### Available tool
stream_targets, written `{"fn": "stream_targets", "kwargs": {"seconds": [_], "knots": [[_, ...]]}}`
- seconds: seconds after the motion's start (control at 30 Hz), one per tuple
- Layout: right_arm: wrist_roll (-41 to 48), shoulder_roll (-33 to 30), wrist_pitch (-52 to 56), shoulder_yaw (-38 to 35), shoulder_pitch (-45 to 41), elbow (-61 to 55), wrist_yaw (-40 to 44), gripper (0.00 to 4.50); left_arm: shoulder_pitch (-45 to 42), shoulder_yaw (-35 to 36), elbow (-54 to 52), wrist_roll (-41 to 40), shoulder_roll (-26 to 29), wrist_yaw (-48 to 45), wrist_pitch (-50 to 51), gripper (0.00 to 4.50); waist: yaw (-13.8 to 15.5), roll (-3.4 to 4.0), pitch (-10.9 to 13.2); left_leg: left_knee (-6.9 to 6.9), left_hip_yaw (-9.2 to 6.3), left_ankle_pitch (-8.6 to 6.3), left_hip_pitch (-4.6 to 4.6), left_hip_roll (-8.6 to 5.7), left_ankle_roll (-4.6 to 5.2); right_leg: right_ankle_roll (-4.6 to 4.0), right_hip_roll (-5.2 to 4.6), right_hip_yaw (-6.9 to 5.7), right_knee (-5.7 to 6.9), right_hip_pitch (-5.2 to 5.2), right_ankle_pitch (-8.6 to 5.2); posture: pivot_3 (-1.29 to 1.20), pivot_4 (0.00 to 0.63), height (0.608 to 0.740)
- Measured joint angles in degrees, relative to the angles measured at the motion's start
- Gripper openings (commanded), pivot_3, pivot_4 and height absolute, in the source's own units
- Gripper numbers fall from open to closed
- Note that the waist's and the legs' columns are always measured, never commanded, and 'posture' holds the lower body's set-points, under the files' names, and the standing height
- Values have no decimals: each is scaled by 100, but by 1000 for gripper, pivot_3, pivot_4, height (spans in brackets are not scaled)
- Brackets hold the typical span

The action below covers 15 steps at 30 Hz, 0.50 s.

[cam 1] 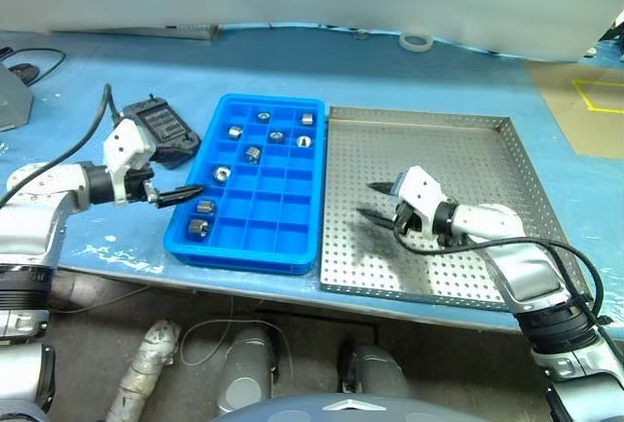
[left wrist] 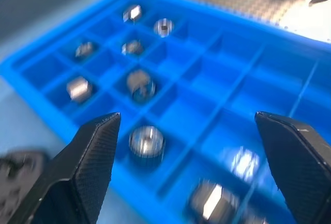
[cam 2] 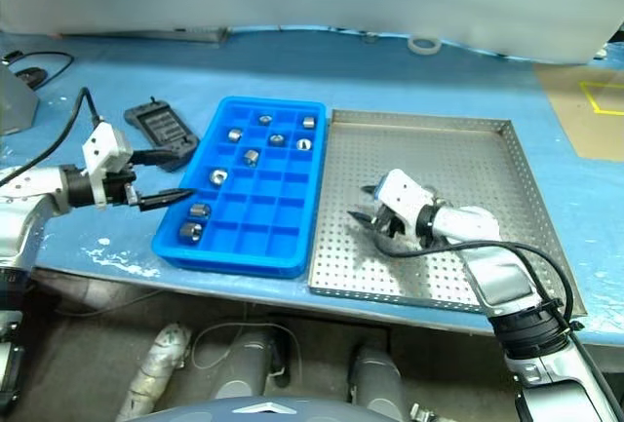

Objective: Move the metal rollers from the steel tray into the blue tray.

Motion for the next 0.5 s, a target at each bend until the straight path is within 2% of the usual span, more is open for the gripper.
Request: {"fn": "stream_targets", "kwargs": {"seconds": [0.13,0.27,0.5], "knots": [[-99,12,-34,-660,-270,712,-688,2688,-426,-66,-130,-191,-570,329,286,4363,-25,-1,-1,5,0,6,-4,-1,-8,0,0,0,-2,0,0,-34,150,740],[49,36,425,-1466,-444,1213,-1212,2688,-596,-237,-78,-184,-935,441,310,4363,-94,0,-1,4,0,4,-14,0,1,0,2,-1,-6,-6,0,-83,150,740],[747,-66,1009,-1741,584,453,-501,2688,-683,-435,151,-114,-1038,345,303,4363,-178,3,-1,3,1,-8,-22,3,49,0,4,-5,-13,-9,0,-135,150,740]]}}
